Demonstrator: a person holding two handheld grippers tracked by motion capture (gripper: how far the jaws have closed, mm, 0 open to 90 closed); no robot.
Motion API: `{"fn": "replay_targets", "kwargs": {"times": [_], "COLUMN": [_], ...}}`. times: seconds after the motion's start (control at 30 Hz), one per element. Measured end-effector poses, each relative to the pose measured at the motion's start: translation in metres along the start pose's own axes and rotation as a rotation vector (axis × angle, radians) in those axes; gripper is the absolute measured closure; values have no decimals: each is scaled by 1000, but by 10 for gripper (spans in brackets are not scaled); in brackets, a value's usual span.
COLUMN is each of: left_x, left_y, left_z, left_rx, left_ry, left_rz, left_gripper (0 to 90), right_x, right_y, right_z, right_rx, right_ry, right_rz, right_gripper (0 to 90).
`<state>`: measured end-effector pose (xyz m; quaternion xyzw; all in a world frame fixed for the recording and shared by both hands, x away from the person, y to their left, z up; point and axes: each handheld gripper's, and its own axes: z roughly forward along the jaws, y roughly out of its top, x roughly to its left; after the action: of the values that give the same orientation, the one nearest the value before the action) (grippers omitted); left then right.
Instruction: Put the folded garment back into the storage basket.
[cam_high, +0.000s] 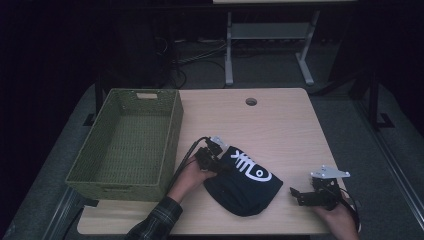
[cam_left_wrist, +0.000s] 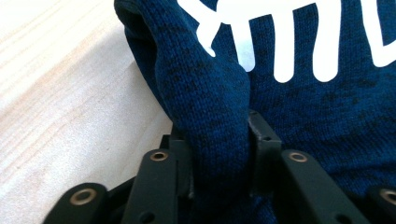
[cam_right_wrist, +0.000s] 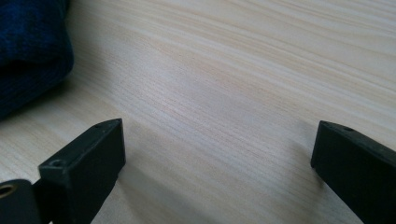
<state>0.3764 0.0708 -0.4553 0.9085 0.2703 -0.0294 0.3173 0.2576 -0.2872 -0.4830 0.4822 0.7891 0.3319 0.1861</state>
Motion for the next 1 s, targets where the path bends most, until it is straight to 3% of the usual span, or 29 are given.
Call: {"fn": "replay_targets", "kwargs": {"times": [0.23,0.43,1.0], "left_x": [-5,-17,-35], "left_y": [2,11,36], "left_z": [-3,-17,-68], "left_rx": [-3,22,-17], "left_ry": [21,49,3], "left_rz": [-3,2,-35], "left_gripper": [725,726,725], "right_x": [0,0,0], "right_y": [0,0,0], "right_z": [0,0,0], "right_rx": [0,1,3], "right_ry": [0,0,0], "right_rz": [0,2,5], "right_gripper": [27,27,27]}}
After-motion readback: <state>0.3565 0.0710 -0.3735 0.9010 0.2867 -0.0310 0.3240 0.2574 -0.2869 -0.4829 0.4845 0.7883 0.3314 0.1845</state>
